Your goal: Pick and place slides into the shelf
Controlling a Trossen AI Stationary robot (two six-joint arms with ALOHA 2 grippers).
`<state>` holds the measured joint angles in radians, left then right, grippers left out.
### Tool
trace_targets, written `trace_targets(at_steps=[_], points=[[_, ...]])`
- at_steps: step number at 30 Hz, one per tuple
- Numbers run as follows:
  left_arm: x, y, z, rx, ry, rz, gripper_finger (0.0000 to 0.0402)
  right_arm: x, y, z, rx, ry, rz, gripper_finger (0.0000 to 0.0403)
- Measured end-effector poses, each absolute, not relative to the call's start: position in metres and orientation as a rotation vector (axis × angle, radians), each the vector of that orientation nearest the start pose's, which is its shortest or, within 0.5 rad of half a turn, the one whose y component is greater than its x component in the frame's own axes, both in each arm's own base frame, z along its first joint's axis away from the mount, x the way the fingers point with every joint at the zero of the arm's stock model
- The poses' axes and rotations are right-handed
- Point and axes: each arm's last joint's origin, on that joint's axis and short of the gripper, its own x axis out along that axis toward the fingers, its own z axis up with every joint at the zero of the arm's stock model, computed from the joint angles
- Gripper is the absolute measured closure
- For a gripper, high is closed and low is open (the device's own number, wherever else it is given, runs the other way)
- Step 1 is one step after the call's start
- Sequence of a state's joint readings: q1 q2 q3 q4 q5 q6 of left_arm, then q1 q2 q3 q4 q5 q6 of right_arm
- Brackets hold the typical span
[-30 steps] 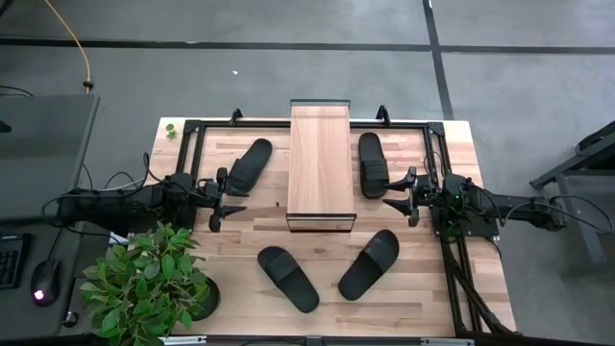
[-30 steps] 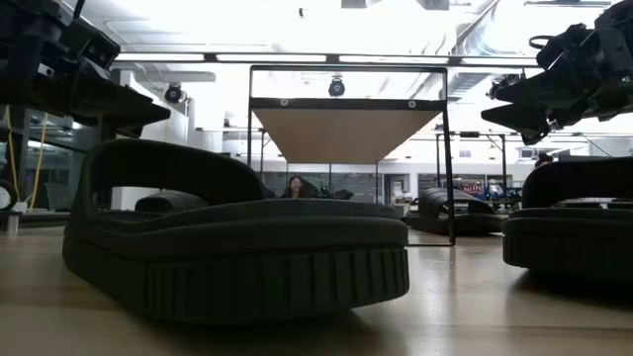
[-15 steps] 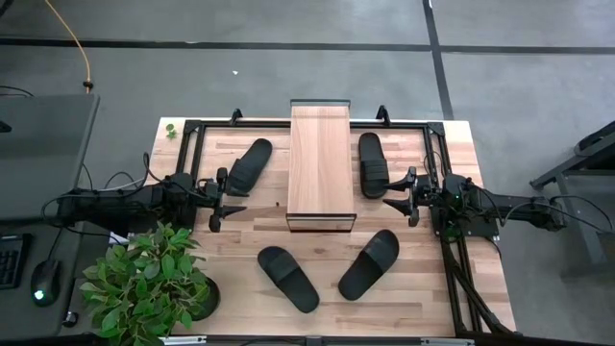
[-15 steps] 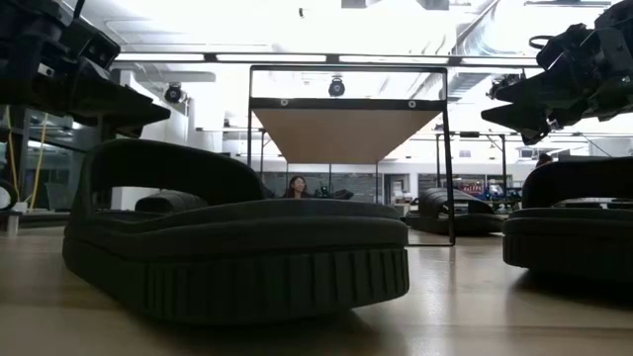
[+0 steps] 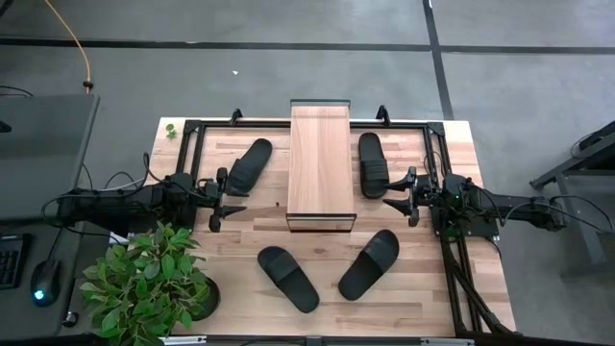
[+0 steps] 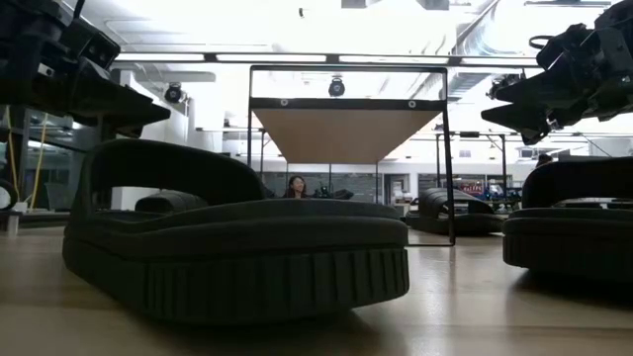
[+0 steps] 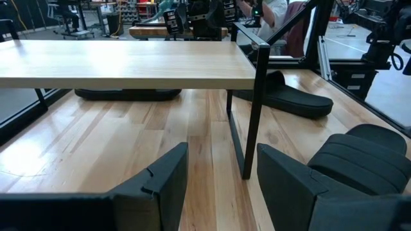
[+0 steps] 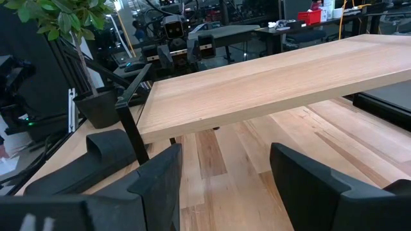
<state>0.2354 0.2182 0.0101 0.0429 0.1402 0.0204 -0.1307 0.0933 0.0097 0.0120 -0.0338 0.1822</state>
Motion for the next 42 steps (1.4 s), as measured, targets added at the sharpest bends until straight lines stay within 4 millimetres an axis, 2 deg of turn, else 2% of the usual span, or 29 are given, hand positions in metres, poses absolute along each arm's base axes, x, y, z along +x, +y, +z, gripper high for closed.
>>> trace_targets(at_steps=[25, 33, 42], points=[[0.108, 0.022, 0.154, -0.014, 0.155, 0.096, 0.0234, 0.102, -0.012, 0.161, 0.188, 0.062, -0.103, 0.0174], [0.108, 0.022, 0.154, -0.275, 0.142, 0.114, 0.0234, 0.102, -0.012, 0.165, 0.185, 0.017, -0.099, 0.0174], [0.107, 0.023, 0.154, -0.295, 0.136, 0.155, 0.0234, 0.102, -0.014, 0.176, 0.153, -0.102, -0.129, 0.0174]])
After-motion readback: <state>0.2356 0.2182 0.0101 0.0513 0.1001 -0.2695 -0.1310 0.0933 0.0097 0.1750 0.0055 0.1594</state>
